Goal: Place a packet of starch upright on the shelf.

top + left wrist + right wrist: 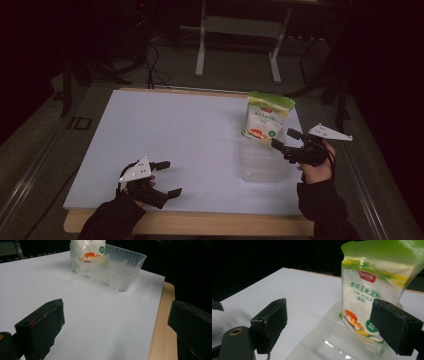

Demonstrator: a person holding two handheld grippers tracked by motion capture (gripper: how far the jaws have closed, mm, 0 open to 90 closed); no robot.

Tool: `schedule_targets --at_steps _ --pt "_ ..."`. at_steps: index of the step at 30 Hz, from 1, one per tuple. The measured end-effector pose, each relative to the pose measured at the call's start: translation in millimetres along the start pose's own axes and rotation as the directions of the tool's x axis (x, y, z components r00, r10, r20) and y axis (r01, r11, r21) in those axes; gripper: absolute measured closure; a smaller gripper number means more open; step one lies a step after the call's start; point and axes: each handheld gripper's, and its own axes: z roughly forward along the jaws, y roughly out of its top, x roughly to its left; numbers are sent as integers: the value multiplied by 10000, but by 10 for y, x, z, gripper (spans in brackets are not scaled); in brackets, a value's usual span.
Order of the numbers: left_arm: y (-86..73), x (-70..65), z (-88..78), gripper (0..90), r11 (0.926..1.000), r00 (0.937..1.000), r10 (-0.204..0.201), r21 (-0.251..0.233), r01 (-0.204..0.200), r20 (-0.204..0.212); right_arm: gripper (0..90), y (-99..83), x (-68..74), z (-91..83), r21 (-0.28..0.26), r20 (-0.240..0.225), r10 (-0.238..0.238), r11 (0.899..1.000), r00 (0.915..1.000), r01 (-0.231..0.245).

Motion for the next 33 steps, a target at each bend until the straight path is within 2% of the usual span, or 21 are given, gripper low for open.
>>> schedule_targets --at_steps 5,7,18,23,28,33 --pt "-4 -2 0 13 10000 10000 -5 18 4 12 143 -32 82 -45 -31 -223 -78 10000 9997 78" --pt "-5 -5 7 13 10000 10000 -26 29 26 36 143 -68 170 -77 -20 -258 -359 9994 9990 359" --pt "-2 -8 -4 13 10000 10000 20 36 -20 50 141 -222 500 -165 -130 -1204 -546 9985 9912 534" --pt "-2 -9 -6 13 10000 10000 35 24 -35 62 140 -302 635 -169 -82 -1450 -723 9974 9868 719" --pt "2 -14 -12 13 10000 10000 65 19 -65 65 139 -386 746 -161 26 -1468 -911 9957 9850 925" --pt "0 -18 -15 13 10000 9999 61 3 -61 82 139 -488 828 -161 -33 -1670 -953 9954 9813 961"
